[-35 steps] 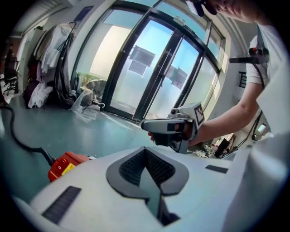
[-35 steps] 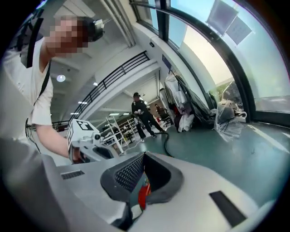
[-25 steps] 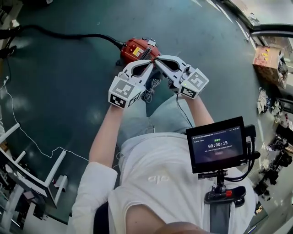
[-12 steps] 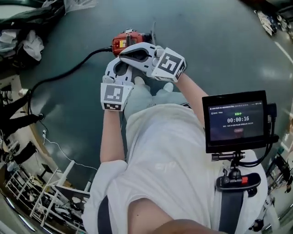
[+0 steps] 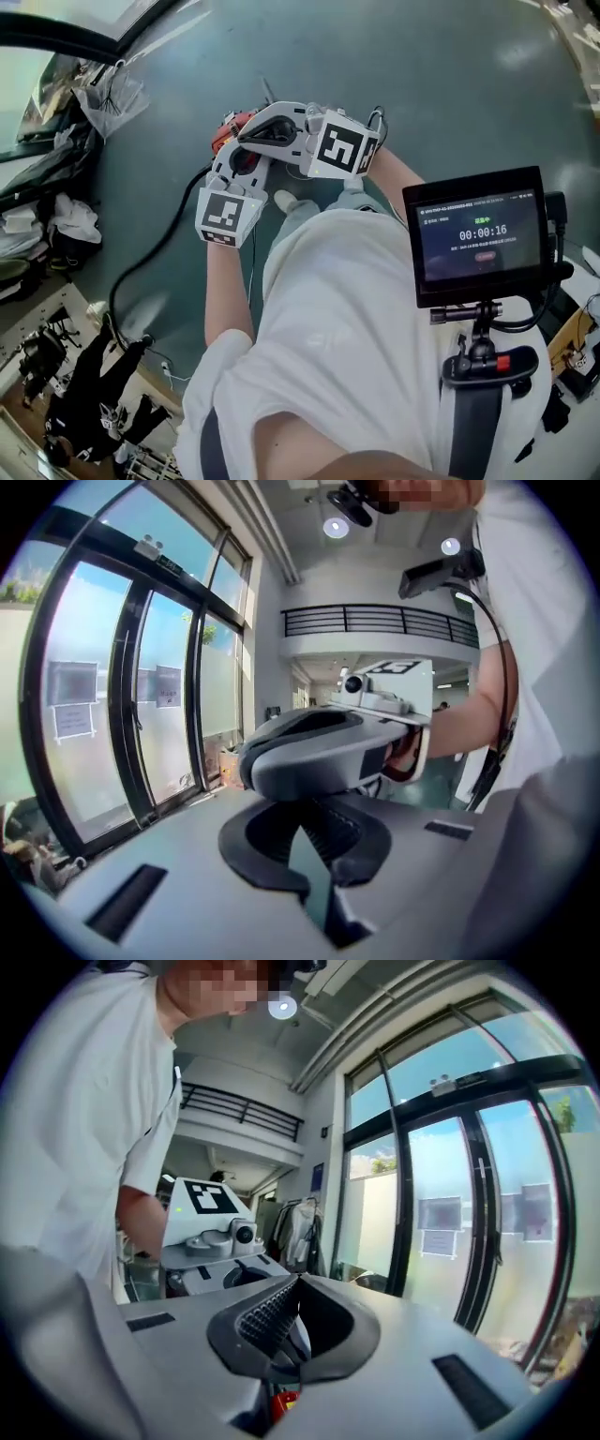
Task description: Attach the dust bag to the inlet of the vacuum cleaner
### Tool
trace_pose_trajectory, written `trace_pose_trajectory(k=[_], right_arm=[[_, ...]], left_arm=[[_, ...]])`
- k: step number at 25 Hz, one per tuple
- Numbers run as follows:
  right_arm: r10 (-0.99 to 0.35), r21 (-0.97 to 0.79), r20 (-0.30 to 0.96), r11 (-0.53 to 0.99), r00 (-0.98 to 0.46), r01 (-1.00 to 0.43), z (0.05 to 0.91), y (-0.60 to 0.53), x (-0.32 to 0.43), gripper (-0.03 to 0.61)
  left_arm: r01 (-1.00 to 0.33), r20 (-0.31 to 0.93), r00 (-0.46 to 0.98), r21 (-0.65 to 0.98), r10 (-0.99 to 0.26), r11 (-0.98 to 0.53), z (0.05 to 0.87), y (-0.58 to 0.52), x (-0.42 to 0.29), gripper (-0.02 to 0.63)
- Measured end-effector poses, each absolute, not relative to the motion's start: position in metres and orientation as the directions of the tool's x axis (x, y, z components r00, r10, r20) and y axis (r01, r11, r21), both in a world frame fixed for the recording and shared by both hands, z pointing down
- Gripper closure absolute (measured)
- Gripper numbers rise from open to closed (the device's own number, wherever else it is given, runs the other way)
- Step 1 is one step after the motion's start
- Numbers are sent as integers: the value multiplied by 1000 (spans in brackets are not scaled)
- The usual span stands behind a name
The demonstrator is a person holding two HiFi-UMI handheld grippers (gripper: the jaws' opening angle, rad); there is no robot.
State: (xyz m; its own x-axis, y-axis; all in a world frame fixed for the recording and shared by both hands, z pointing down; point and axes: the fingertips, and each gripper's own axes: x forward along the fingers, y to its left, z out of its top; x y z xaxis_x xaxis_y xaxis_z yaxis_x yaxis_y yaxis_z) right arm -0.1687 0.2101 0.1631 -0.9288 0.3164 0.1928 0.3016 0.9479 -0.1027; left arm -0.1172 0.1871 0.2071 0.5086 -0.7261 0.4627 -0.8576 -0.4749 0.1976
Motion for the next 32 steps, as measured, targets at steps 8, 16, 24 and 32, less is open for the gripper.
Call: trace_pose_trajectory(k=[8,16,24,32], right_arm=[[-132,-249,126,955,-983,-160,170,113,-137,569],[-242,-215,101,942,-965,-258,151,90,-129,571],[-203,-228,81,949,-976,-216,147,102,-145,571],[-202,-239,87,946,-976,-217,149,103,-146,571]], left_arm=[[-867,380,497,178,-780,-465,199,134,-121,607],[-908,341,381,313,-859,-279,195,127,-172,607],[-912,342,376,303,-861,-277,193,133,-169,607],[-864,276,383,445,-881,-236,189,138,-172,607]])
